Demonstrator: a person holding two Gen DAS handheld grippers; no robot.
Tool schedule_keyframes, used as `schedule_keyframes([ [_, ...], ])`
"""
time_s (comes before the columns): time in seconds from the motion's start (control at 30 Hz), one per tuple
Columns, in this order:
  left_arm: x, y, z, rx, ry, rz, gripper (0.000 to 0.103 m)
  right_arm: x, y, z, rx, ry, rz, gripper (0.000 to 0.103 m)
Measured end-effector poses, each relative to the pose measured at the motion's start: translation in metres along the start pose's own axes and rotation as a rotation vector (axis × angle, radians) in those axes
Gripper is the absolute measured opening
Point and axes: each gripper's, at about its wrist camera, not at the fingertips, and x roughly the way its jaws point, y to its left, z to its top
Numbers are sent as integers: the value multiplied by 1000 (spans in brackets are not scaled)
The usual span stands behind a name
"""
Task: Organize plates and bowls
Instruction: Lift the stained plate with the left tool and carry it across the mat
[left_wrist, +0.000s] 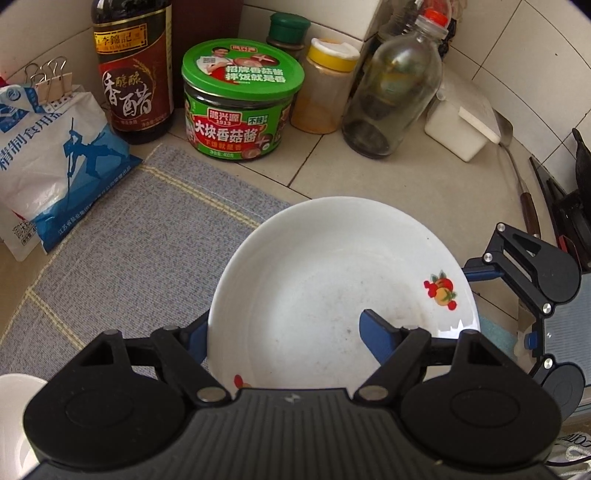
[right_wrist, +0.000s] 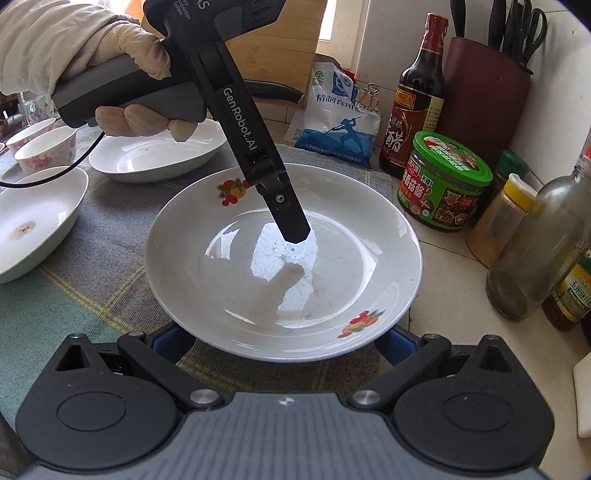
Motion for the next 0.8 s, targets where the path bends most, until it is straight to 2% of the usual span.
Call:
schedule_keyframes([
  [0.5, 11, 2, 5, 4, -16, 32, 80, 8, -7, 0, 36, 19, -7, 103],
  [0.63, 7, -4, 3, 34, -28, 76, 80, 5, -10, 2, 44, 27, -6, 103],
  [0.8, -4, -9, -2, 49, -51, 123, 82, 0, -7, 4, 30, 47, -46, 103],
])
